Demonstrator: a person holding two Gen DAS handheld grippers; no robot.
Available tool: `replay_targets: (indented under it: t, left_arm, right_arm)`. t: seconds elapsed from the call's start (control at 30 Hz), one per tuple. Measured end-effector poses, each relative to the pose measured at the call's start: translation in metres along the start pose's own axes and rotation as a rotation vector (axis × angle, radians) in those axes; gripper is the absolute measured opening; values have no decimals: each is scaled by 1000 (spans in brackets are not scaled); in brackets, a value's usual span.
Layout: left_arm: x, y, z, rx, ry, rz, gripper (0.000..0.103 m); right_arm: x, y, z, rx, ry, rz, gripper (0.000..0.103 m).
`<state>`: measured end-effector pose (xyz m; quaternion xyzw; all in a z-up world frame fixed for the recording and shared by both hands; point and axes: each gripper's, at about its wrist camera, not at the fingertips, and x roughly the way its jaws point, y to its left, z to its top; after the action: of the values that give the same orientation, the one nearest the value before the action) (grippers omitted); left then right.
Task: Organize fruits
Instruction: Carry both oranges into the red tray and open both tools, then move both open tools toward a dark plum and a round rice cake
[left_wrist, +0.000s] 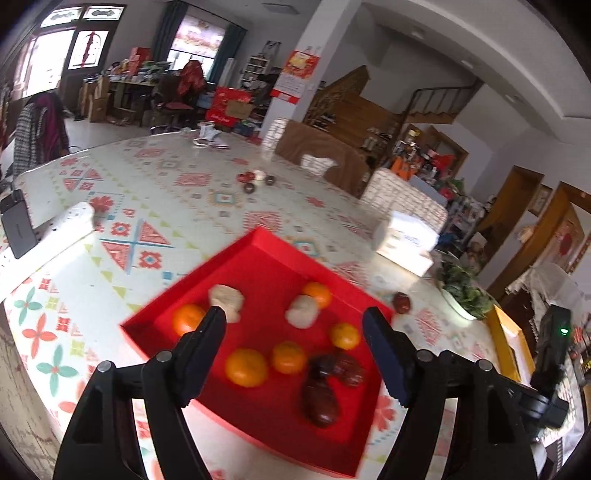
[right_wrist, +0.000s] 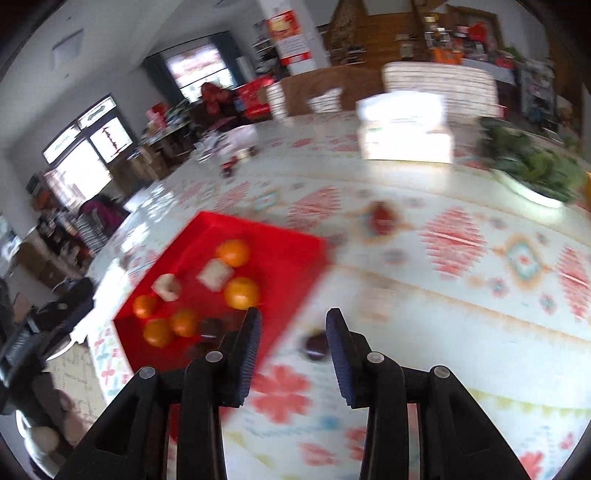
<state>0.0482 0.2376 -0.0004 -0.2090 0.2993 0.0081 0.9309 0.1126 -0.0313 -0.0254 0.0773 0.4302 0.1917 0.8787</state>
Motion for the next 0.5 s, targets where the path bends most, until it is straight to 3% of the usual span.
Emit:
replay_targets:
  t: [0.2, 0.37, 0.5]
  left_arm:
    - [3, -26, -13, 47, 22, -24, 76]
    - [7, -28, -14, 48, 32, -13, 76]
    - [10, -30, -16, 54, 40, -15, 76]
  right_arm:
    - [-4, -45, 0, 76, 0, -44, 40]
    - [15, -32, -6, 8, 38, -16, 40]
    - [31, -30, -5, 5, 32, -78, 40]
